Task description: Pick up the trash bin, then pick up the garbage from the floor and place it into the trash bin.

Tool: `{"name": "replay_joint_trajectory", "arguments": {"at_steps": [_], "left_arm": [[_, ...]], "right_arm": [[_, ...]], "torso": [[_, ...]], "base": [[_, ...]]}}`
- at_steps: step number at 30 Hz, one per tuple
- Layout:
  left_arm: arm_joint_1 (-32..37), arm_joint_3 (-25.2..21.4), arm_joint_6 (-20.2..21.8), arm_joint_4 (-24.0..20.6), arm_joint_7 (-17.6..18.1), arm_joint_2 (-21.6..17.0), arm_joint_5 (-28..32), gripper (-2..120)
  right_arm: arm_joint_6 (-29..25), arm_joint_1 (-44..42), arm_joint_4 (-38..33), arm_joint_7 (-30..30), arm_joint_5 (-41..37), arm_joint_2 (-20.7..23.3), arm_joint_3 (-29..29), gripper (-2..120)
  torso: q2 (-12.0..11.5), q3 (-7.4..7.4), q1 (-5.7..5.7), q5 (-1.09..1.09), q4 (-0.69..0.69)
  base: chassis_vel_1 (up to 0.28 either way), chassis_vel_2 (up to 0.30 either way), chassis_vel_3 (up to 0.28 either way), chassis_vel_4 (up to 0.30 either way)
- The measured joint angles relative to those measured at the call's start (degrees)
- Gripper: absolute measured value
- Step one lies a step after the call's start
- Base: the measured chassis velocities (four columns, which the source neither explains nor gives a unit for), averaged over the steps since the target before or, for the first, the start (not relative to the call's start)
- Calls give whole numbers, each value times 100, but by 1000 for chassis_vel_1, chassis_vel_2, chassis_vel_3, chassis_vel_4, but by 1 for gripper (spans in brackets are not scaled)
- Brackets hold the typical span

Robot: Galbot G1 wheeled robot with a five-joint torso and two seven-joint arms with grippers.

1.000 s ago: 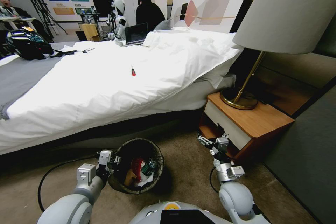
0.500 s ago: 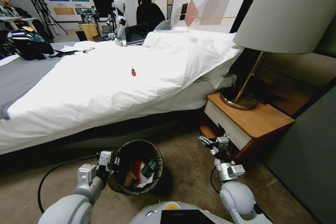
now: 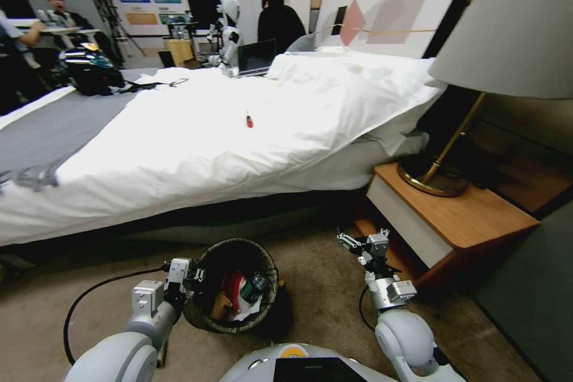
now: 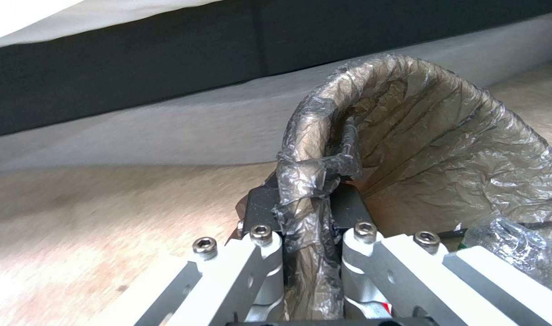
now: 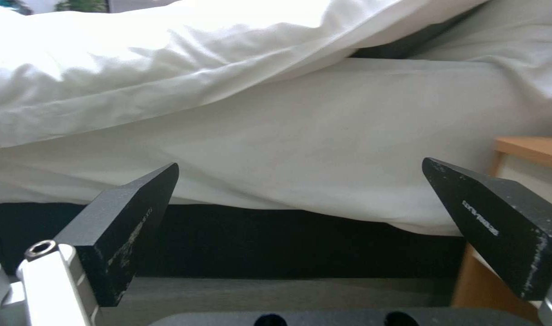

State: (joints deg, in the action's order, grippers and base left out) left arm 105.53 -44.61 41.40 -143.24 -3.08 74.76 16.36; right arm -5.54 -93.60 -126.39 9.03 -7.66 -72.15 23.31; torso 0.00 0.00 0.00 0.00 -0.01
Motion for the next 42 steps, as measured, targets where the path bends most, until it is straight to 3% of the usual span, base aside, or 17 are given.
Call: {"name": "replay_joint_trajectory", "arguments": {"at_steps": [42], "left_arm": [[-50,-29,-2,0,-5,-73,69,6]], "right_arm": [[223,70,79,-8,-69,-3,-1,100]], "torso": [[0,1,0,0,1]], "base": [[91,90,92,90]]}}
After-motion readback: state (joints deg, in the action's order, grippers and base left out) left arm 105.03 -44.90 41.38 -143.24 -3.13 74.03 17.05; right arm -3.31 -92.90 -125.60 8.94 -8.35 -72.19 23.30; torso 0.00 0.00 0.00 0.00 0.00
